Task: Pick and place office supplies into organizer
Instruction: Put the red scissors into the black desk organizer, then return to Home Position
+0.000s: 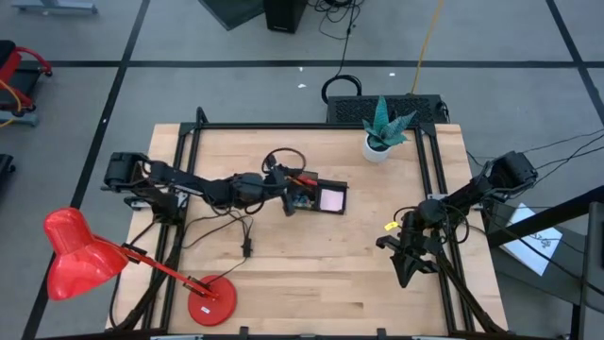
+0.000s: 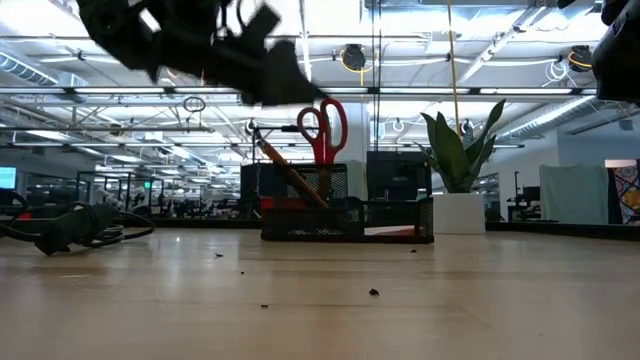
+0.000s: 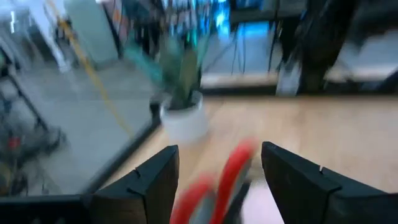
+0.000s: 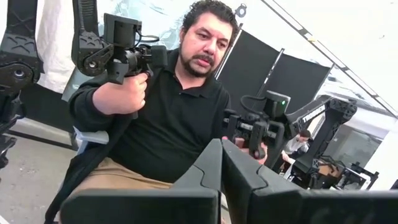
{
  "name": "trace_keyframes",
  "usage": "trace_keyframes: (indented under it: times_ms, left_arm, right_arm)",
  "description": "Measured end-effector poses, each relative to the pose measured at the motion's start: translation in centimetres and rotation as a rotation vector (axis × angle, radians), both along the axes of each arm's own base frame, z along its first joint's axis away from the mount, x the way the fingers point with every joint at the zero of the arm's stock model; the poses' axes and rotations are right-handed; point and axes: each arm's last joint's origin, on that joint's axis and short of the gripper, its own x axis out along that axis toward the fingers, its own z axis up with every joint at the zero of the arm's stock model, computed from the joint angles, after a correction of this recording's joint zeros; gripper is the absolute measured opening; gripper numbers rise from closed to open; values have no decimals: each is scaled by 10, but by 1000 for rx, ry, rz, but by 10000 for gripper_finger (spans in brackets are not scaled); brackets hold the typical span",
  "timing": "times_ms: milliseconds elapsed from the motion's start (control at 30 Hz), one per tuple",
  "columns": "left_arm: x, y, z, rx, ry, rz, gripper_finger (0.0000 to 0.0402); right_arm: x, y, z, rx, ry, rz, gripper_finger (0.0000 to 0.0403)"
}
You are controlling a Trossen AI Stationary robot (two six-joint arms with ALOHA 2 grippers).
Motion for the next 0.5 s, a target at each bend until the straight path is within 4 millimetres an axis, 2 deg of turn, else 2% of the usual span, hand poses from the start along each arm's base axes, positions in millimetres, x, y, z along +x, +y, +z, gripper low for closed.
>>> trace_keyframes:
  times_ms: [200,333,500]
  left_arm:
    - [-10,-11,29,65,-67,-6,235]
    - [-25,-24,52,82,-96,-40,235]
    - [-53,-54,73,129,-55,-204,225]
  right_arm:
    - [0,0,0,0,4,1,0]
    - [0,0,0,-1,7,2,0]
    - [0,0,0,2,13,5,0]
